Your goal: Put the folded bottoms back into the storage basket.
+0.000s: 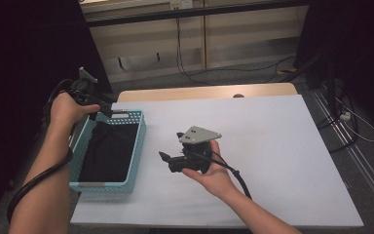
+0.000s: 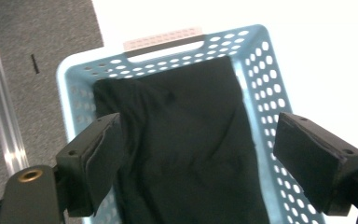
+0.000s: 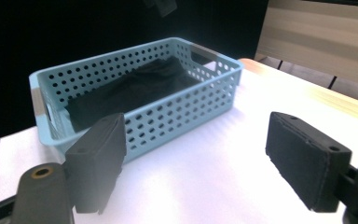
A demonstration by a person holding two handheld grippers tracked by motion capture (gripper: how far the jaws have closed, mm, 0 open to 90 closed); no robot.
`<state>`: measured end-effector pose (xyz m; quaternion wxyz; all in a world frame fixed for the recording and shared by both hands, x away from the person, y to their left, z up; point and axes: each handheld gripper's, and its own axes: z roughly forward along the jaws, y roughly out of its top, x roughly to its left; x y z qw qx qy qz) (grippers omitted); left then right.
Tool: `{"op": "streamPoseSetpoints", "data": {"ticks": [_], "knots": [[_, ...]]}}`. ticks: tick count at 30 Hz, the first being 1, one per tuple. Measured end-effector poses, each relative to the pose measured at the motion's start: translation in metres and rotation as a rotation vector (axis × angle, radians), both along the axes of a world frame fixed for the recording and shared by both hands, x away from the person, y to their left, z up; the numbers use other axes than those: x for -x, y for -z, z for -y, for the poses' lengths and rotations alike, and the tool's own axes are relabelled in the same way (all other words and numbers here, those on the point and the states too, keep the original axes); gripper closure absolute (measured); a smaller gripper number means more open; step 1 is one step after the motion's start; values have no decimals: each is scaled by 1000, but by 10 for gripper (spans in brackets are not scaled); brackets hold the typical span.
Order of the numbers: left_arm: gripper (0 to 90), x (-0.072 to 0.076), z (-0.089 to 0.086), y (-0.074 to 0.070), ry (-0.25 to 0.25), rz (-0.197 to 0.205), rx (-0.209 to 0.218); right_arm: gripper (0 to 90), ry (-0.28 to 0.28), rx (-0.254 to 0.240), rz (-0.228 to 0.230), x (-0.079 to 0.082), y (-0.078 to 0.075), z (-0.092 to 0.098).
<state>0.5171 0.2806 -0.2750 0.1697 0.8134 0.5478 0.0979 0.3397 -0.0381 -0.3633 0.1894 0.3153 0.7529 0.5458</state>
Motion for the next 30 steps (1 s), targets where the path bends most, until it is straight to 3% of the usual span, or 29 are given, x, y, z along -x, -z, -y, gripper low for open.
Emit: {"op": "streamPoseSetpoints", "data": {"ticks": [17,30], "knots": [[150,11,63,11,182,23,64,168,43,57,-62,0,23,58],[146,30,104,27,297,30,124,168,81,93,-106,7,41,103]]}}
